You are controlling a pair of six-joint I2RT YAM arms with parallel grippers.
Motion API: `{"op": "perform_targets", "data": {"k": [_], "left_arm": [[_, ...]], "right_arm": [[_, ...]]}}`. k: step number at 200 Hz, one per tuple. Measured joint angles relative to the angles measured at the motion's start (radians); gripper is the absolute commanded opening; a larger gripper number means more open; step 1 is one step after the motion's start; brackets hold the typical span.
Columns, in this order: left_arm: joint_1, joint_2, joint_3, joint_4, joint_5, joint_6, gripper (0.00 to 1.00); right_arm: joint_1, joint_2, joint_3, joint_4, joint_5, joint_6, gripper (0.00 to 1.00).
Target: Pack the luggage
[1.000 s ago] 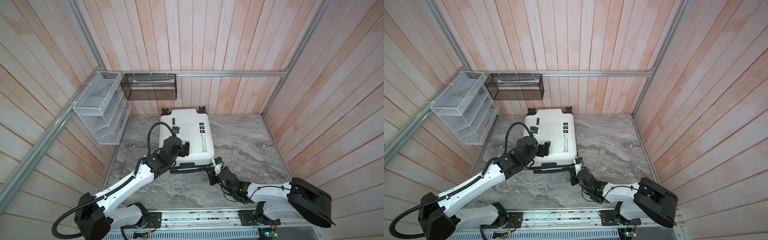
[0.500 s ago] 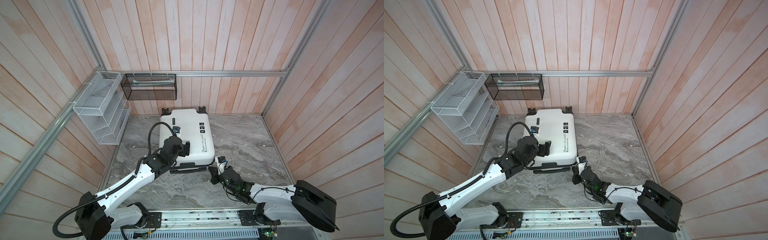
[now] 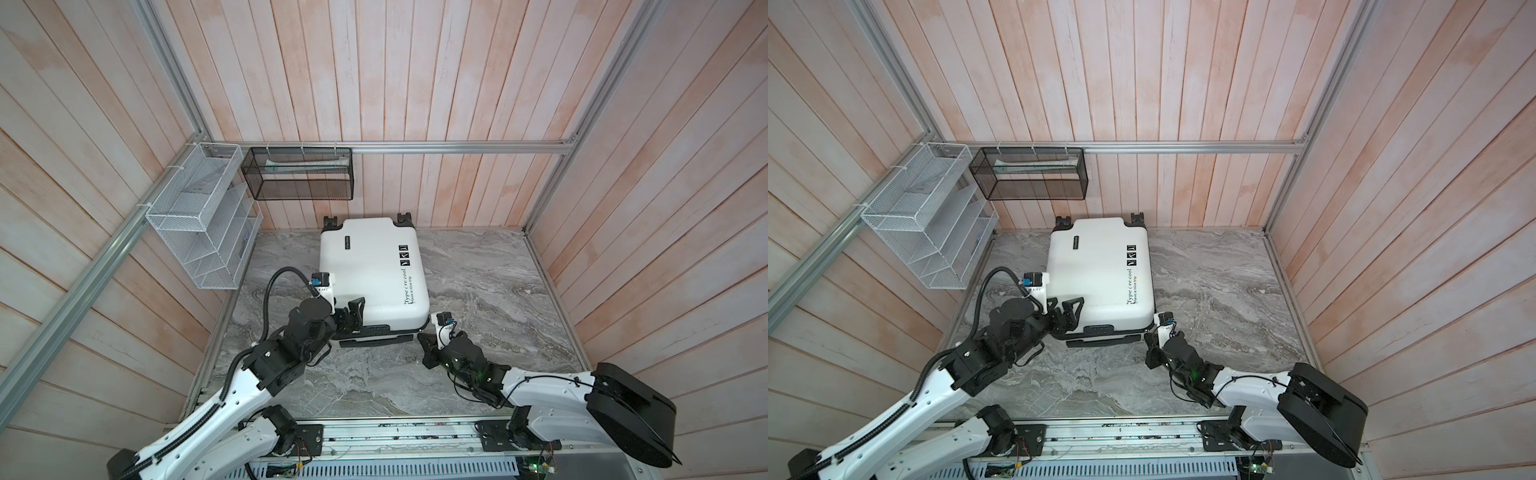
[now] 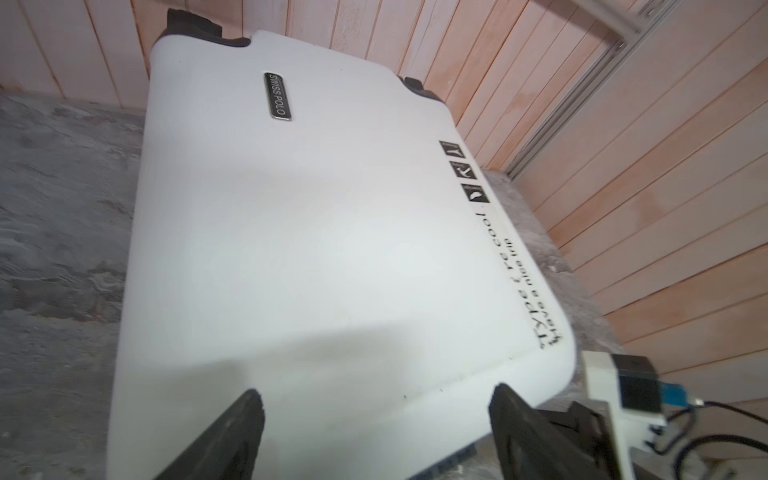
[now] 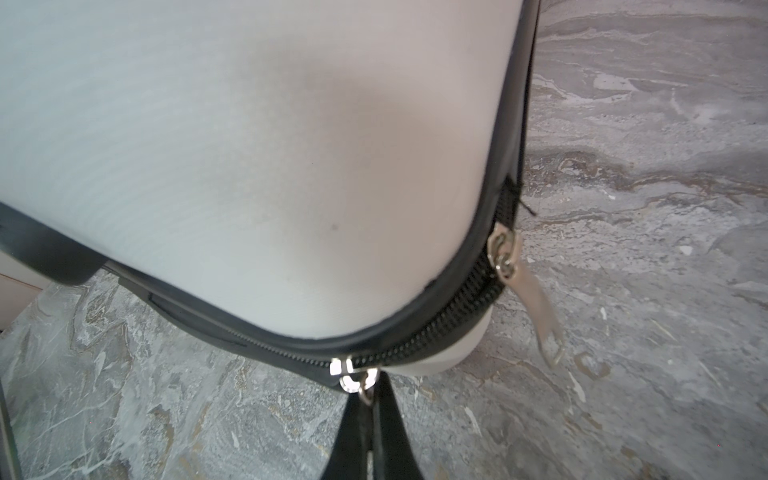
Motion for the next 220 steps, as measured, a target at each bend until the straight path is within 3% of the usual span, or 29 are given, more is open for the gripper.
{"op": "perform_targets", "data": {"k": [18,40,69,97,148,220], "left_arm": [[-0.043,-0.119,-0.137,0.037,0.048,-0.156,0.82],[-0.172,-0.195,-0.298,0.061,0.046,-0.358,0.8],[-0.372,-0.204,-0.442,0.089,-0.033,-0.576,0.77],[-0.491,-0.176,-0.517,0.191,-0.148,-0.745,0.75],[-0.513,-0.045,-0.69,0.476,-0.33,-0.954,0.66],[-0.513,0.064,-0.726,0.761,-0.496,-1.021,0.59]], "right_arm": [[0.0,0.0,0.0,-0.002,0.0,0.001,0.0],[0.0,-0.003,0.0,-0.005,-0.002,0.007,0.0],[0.0,-0.009,0.0,-0.013,-0.004,0.008,0.0],[0.0,-0.02,0.0,-0.027,-0.004,0.008,0.0],[0.0,-0.04,0.0,-0.052,-0.005,0.008,0.0],[-0.002,-0.029,0.0,-0.043,-0.008,0.007,0.0]]}}
